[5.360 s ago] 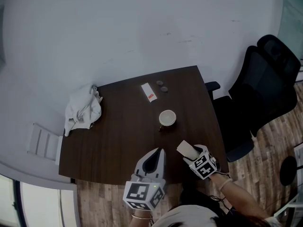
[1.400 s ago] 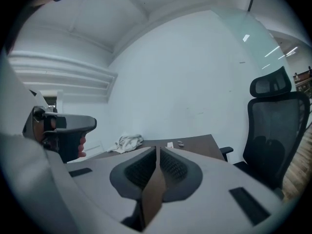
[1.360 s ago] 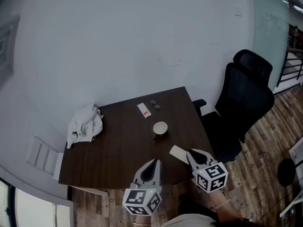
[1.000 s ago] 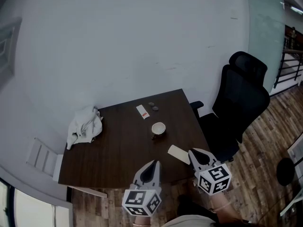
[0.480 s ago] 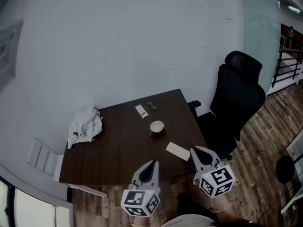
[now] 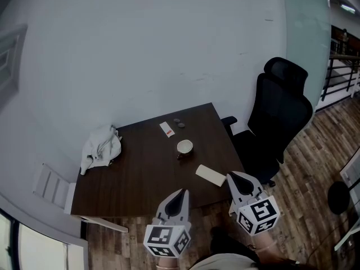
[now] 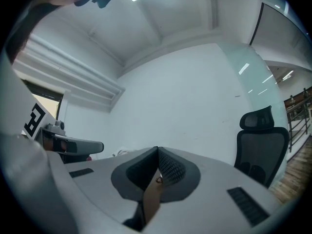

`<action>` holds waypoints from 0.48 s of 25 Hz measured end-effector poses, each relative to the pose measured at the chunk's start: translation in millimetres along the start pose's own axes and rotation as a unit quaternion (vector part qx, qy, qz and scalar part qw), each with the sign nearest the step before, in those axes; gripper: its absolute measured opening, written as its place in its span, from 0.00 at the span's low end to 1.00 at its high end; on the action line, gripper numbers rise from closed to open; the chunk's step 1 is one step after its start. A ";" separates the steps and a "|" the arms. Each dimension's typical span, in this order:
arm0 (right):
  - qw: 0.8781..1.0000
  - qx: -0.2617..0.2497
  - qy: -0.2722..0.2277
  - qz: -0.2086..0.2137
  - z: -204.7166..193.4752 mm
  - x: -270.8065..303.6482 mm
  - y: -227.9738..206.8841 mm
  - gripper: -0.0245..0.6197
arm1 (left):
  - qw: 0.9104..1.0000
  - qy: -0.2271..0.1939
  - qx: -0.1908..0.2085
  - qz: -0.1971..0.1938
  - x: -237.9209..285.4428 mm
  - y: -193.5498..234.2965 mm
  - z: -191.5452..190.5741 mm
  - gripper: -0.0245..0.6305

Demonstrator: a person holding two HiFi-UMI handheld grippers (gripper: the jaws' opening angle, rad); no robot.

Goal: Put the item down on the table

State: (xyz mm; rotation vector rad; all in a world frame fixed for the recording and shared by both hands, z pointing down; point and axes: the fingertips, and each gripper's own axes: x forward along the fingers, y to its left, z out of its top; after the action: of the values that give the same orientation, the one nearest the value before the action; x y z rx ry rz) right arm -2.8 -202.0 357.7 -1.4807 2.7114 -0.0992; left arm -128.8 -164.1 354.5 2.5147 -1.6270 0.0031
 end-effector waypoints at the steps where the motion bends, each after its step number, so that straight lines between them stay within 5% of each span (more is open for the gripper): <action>1: 1.000 -0.001 0.000 0.000 0.2 -1.7 0.3 0.05 | 1.000 0.001 0.001 -0.001 -0.9 -1.7 -0.7 0.06; 12: 0.999 -0.052 0.003 -0.008 5.7 -14.4 5.6 0.05 | 1.000 0.002 0.007 -0.005 -5.6 -11.8 -1.5 0.06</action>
State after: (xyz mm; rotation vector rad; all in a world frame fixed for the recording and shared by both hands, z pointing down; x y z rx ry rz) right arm 0.7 -187.0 351.7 -1.5309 2.7486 0.0363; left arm -120.3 -154.1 354.1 2.5313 -1.6192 0.0180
